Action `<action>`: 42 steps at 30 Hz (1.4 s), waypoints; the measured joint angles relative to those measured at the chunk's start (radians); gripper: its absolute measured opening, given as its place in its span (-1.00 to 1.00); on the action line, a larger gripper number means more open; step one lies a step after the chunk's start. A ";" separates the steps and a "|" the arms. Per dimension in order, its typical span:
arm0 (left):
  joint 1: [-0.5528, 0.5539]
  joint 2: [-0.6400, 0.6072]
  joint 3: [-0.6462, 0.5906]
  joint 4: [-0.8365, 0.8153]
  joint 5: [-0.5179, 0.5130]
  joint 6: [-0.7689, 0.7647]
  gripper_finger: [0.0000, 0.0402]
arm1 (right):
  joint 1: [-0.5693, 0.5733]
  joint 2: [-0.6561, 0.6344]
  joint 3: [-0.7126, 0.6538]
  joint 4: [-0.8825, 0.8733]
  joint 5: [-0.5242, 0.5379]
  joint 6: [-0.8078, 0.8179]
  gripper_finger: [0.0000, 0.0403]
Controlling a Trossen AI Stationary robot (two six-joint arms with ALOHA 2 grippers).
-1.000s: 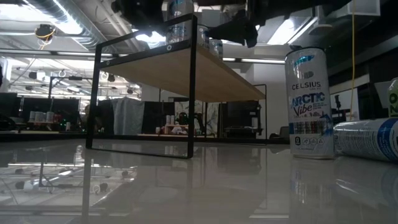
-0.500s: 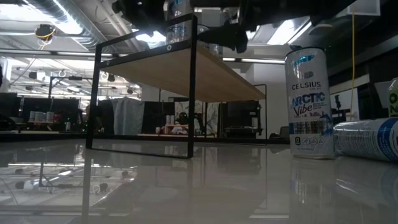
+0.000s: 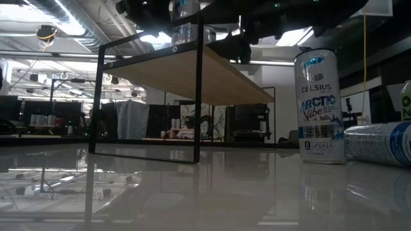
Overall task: Place canned beverage on shelf
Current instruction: Adjust the soda cans on the shelf
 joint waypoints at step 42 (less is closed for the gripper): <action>-0.007 0.000 0.000 -0.043 0.075 0.026 0.49 | -0.076 -0.055 0.001 -0.124 0.011 -0.001 0.91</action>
